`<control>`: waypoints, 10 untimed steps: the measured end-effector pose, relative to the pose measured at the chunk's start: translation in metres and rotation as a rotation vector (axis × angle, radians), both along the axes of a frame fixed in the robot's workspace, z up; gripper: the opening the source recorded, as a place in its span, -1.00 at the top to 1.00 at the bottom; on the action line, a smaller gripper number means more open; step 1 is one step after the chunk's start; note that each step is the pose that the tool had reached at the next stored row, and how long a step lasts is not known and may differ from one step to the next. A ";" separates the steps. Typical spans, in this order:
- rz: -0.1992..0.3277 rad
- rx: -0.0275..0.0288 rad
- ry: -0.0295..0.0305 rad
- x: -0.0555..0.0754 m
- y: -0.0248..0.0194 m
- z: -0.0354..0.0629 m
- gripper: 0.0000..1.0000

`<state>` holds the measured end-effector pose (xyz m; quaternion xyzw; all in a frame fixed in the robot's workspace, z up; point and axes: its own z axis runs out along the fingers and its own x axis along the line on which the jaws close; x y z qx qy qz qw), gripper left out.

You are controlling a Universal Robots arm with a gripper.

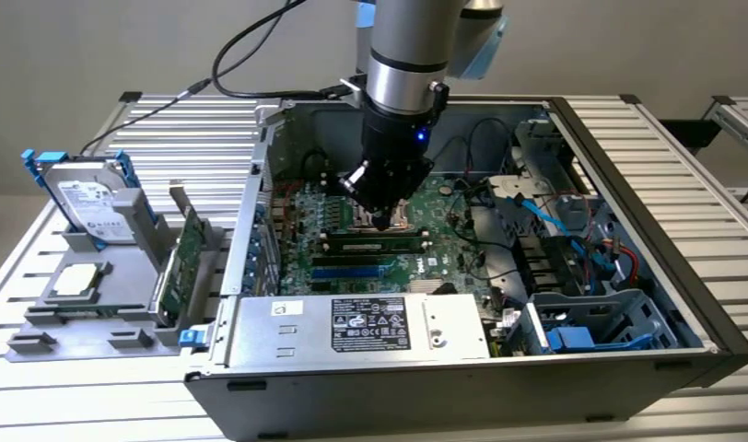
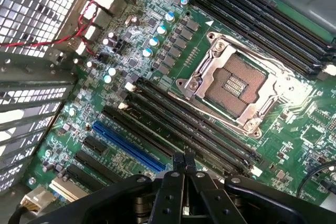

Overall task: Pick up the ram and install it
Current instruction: 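Press down the ram until it locks into place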

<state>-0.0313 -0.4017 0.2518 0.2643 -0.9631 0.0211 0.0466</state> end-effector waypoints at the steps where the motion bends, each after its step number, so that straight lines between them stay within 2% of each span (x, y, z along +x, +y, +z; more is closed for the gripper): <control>1: -0.015 0.0000 -0.0001 0.000 0.0000 0.0000 0.79; 10: -0.142 -0.0005 -0.0014 0.000 0.0000 -0.0001 0.79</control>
